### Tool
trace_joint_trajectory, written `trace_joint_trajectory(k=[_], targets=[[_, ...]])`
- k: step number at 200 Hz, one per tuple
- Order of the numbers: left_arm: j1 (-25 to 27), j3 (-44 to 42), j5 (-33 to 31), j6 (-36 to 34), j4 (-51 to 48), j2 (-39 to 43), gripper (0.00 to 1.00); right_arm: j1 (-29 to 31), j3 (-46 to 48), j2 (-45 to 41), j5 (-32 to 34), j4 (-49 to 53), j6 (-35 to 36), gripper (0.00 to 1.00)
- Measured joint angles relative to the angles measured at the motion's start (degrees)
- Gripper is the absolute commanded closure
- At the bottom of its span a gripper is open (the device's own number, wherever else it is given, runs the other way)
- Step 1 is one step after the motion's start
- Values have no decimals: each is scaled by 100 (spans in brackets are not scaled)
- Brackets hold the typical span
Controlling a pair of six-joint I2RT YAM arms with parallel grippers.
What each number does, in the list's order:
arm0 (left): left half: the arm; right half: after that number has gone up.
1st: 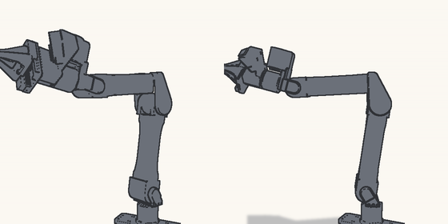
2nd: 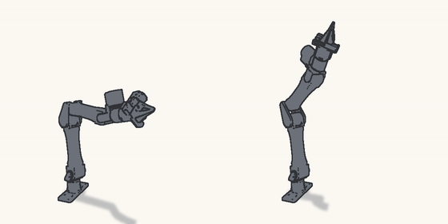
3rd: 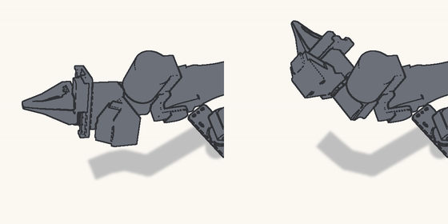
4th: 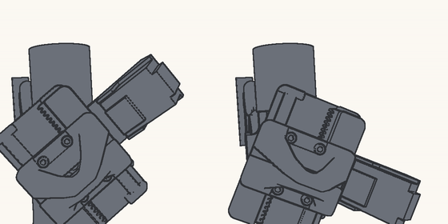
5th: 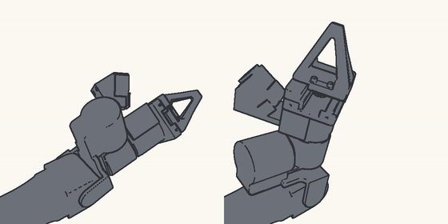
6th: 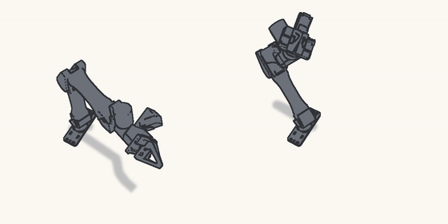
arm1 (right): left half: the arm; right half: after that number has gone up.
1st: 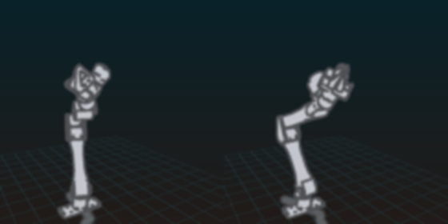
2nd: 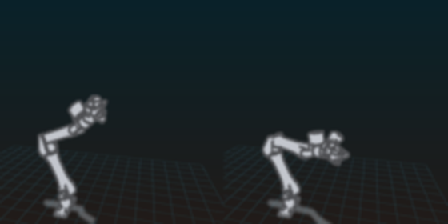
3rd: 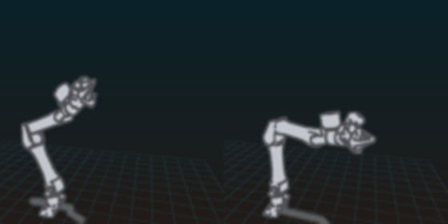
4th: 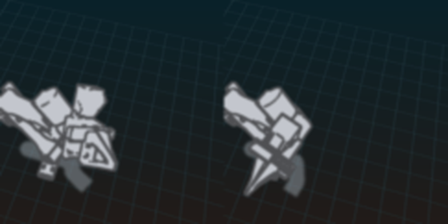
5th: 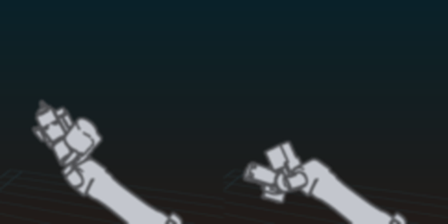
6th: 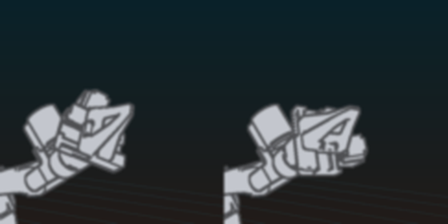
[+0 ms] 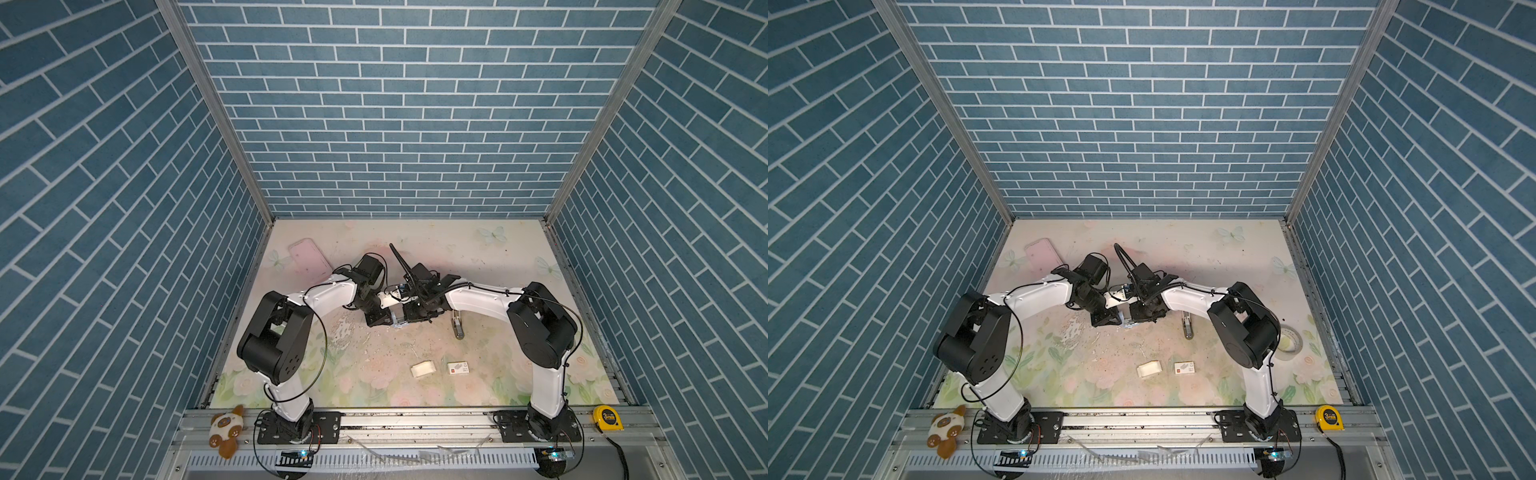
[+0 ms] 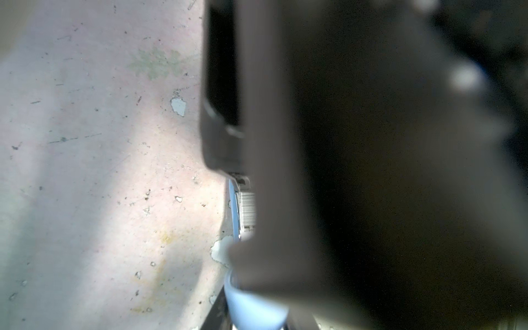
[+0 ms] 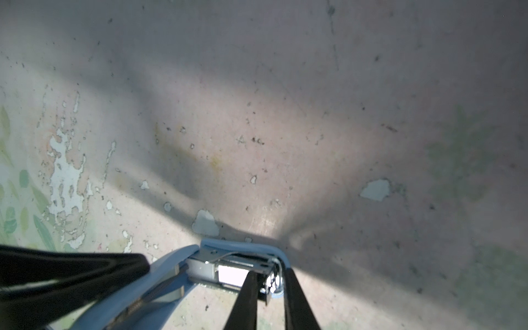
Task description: Load the staples into the stapler
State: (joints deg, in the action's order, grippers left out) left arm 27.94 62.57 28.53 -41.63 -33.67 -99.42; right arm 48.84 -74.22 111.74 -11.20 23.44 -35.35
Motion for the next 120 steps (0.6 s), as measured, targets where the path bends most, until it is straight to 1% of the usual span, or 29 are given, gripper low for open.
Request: trace_joint_trajectory(k=[54, 120], targets=[[85, 227, -61, -33, -177, -136, 70, -33, 11, 0, -39, -31, -79, 83], [140, 415, -131, -31, -313, -260, 70, -76, 81, -39, 0, -66, -186, 82]])
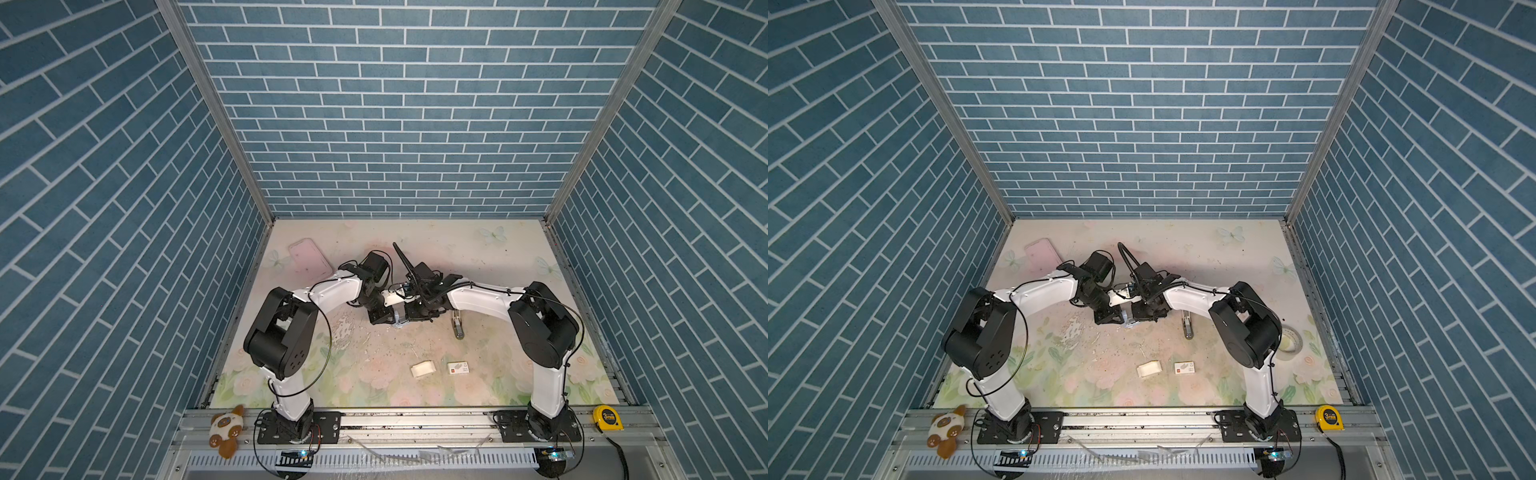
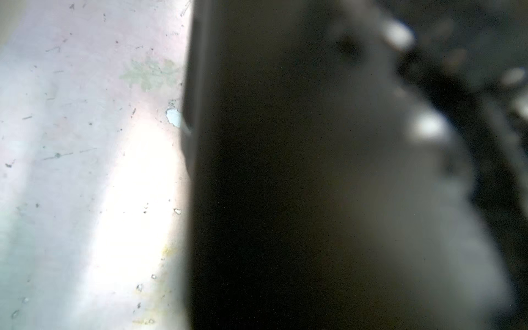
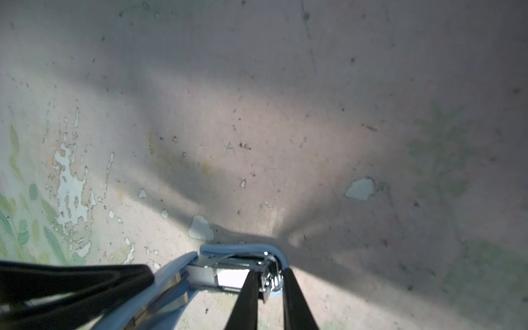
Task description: Load the staples into the stapler
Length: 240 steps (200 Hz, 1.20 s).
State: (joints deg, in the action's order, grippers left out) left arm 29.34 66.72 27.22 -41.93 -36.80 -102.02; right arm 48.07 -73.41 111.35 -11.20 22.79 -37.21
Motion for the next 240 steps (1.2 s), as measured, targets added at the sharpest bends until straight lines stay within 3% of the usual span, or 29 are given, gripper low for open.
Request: trace_joint_trajectory(k=[114, 240], targets=[[118, 417, -197, 0, -254, -262, 69, -116, 20, -15, 37, -2, -155, 82], [216, 107, -289, 52, 85, -72, 69, -96, 293, -157, 90, -286, -149, 78]])
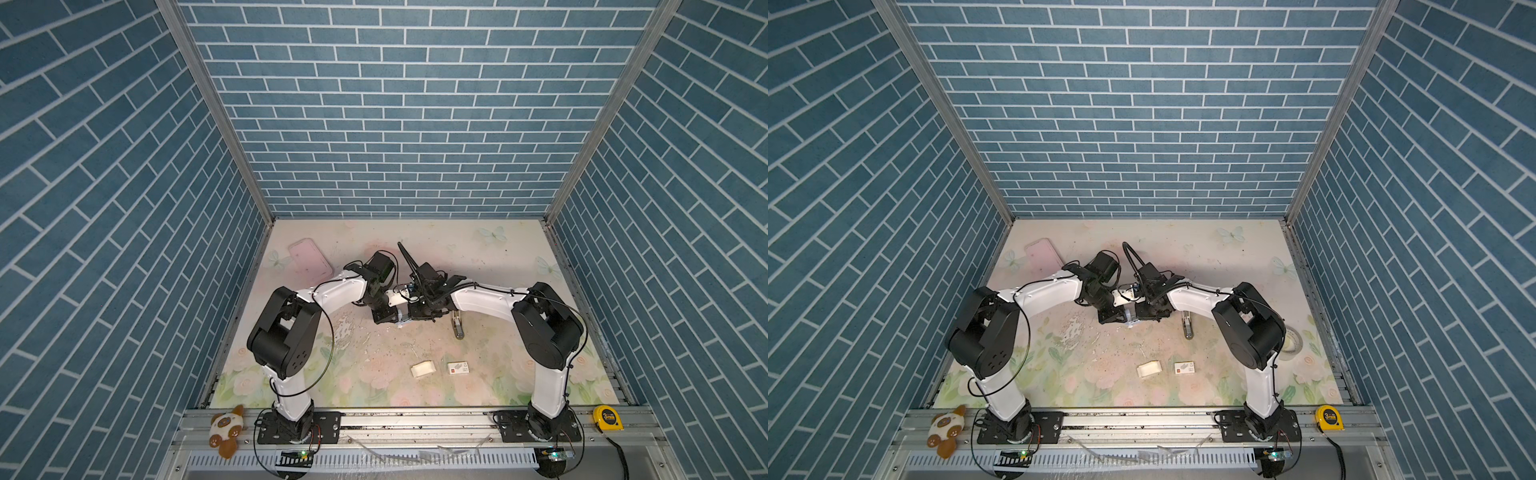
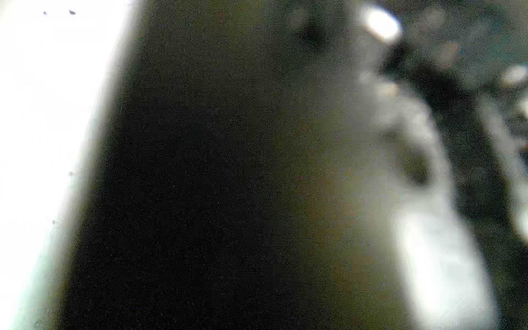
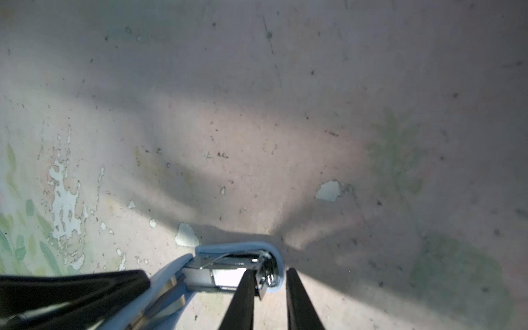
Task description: Load the staples into the stapler
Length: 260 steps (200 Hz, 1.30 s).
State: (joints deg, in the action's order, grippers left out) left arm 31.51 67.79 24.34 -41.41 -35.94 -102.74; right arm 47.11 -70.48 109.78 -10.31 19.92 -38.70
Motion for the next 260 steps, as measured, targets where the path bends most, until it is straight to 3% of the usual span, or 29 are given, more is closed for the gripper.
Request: trace_joint_trajectory(k=[134, 171, 260], targets=[[39, -131, 83, 15, 260, 33, 69, -151, 498, -181, -289, -693, -144, 76], [13, -254, 85, 92, 195, 201, 61, -177, 549, -197, -348, -754, -166, 76], [-42, -573, 120, 415, 258, 776, 54, -243, 715, -273, -444, -940, -304, 76]])
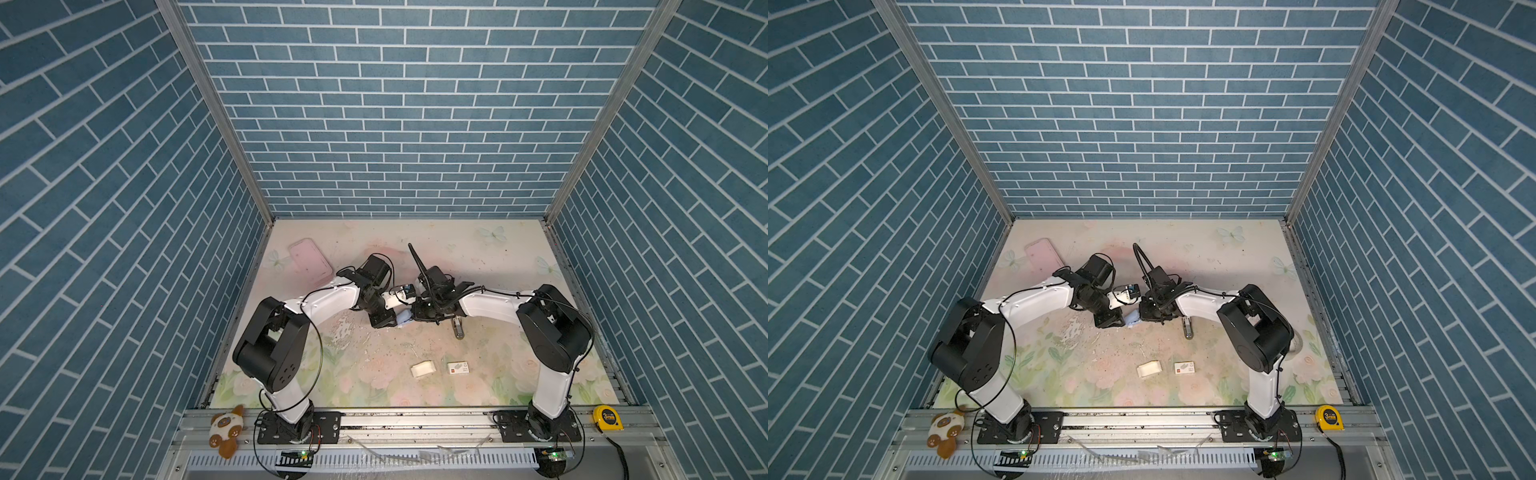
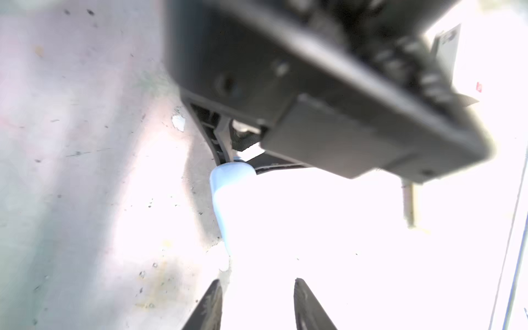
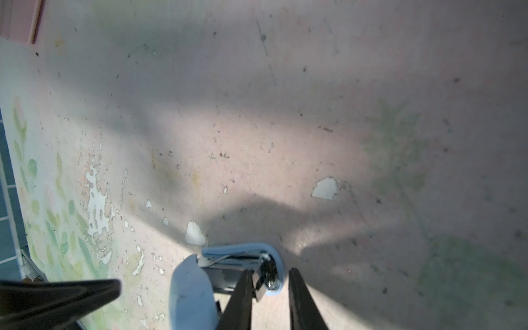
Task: Load the staples into the stapler
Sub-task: 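Lift the left gripper off the closed light-blue stapler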
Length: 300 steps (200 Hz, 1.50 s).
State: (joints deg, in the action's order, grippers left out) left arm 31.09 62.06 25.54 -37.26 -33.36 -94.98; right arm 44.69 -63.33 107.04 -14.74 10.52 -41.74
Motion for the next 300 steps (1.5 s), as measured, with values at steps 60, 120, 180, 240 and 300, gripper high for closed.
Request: trace_joint_trajectory(k=[60, 120, 180, 240, 300], targets=[[-7, -13, 164, 238, 144, 573, 51, -39, 13, -24, -42, -22, -4, 76], [-13, -181, 173, 367, 240, 599, 49, -129, 323, -184, -164, -308, -190, 76], [-20, -201, 179, 407, 293, 603, 48, -249, 680, -243, -422, -861, -457, 76], [-22, -68, 293, 339, 284, 472, 48, -389, 793, -286, -693, -1226, -671, 76], [-22, 245, 367, 282, 280, 61, 48, -503, 984, -289, -892, -1591, -909, 77]])
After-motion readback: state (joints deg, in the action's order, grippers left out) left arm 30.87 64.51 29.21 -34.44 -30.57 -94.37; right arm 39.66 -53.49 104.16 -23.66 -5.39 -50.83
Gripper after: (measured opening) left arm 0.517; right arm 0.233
